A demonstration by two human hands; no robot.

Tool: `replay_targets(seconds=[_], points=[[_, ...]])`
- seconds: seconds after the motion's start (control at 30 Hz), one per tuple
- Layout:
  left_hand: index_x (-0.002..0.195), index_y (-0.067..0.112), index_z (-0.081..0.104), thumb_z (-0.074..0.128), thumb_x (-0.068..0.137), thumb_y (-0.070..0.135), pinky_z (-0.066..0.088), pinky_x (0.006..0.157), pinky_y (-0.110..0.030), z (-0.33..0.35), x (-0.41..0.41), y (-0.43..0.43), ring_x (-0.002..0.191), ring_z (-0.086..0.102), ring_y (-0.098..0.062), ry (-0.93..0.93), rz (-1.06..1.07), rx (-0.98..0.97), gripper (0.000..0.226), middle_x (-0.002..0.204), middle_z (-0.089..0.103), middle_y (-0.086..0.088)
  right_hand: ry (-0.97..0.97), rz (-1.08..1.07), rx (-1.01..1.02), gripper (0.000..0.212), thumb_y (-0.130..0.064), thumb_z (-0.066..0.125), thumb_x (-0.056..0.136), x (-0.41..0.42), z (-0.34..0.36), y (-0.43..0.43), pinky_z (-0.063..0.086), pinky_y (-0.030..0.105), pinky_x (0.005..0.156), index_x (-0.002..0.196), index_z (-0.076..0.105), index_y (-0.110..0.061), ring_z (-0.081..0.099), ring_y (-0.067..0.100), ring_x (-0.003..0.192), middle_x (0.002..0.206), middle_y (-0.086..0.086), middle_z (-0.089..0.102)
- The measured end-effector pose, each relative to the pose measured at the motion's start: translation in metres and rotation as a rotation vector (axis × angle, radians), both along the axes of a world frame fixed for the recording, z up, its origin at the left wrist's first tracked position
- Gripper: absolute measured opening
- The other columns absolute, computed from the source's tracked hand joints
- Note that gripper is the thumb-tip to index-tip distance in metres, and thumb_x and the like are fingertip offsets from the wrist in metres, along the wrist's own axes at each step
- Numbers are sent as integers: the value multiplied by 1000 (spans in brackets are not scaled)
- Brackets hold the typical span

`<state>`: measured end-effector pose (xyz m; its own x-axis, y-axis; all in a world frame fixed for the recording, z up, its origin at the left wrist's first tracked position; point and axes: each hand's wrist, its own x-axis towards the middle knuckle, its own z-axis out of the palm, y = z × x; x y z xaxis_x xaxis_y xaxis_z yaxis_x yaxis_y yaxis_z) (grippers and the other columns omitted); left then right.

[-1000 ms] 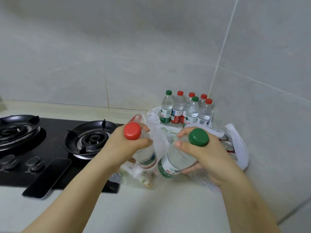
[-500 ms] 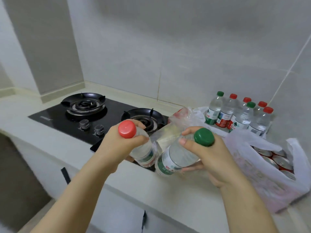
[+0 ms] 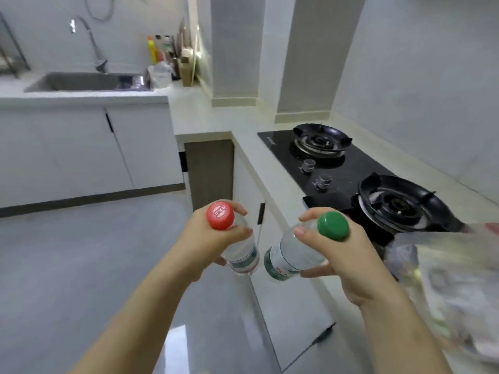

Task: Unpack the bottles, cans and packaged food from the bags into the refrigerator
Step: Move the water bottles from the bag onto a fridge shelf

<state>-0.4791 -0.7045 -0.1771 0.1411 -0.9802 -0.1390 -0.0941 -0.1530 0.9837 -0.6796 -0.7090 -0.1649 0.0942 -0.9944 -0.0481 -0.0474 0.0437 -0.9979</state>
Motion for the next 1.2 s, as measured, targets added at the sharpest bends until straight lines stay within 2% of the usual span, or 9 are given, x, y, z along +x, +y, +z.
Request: replay_targets(seconds=[0.1,0.2,0.37,0.53,0.7,0.8,0.97,1.1,1.2], points=[[86,28,63,73,73,6,53,59,-36,-2,41,36,92,57,-24,-13,143,13,27,97,62,0,5,191,35,18,-12,80,70,47,-4,1,58,49,60,80,67,-21,57,18,83,80,-2,59],[88,27,63,73,74,7,57,66,-43,-1,81,71,88,56,-20,-39,285,32,27,96,61,1,7,368,47,20,-23,76,63,97,-5,11,59,47,60,81,66,-25,59,20,86,78,-2,61],[89,29,63,73,74,9,56,73,-49,6,144,133,89,58,-17,-74,484,35,26,96,62,3,45,575,39,15,-10,72,78,181,-1,37,57,43,60,88,64,-17,52,15,76,67,-7,52],[90,30,63,76,71,16,56,70,-44,17,213,206,92,58,-19,-135,651,21,27,96,61,2,87,767,-9,17,-11,73,77,280,8,83,56,35,57,90,64,-18,50,12,73,73,-6,50],[90,30,63,74,73,13,54,59,-33,26,281,276,85,58,-15,-252,771,45,26,90,62,3,110,977,-18,17,-8,71,78,372,14,142,57,42,60,88,64,-19,56,14,74,78,-2,57],[85,33,64,75,71,14,55,65,-38,30,317,314,88,60,-19,-300,856,58,26,91,64,3,112,1085,-31,17,-4,69,78,421,16,174,57,43,60,89,63,-17,58,13,71,77,-2,58],[80,33,65,74,71,10,50,58,-30,35,364,382,72,55,-11,-304,1008,66,26,63,57,16,110,1205,-103,18,-5,69,77,496,18,226,56,46,65,87,64,-19,57,14,77,84,-4,60],[78,38,65,75,67,14,55,62,-38,41,391,426,82,61,-17,-309,1166,79,28,87,66,1,75,1316,-129,17,-7,68,77,550,23,267,56,49,67,87,64,-20,55,14,80,80,-8,58],[79,36,65,74,67,12,54,64,-39,48,407,453,83,61,-19,-316,1289,67,28,91,67,-2,55,1403,-154,16,-8,69,77,584,29,294,56,49,74,87,65,-20,54,9,76,68,-16,54]])
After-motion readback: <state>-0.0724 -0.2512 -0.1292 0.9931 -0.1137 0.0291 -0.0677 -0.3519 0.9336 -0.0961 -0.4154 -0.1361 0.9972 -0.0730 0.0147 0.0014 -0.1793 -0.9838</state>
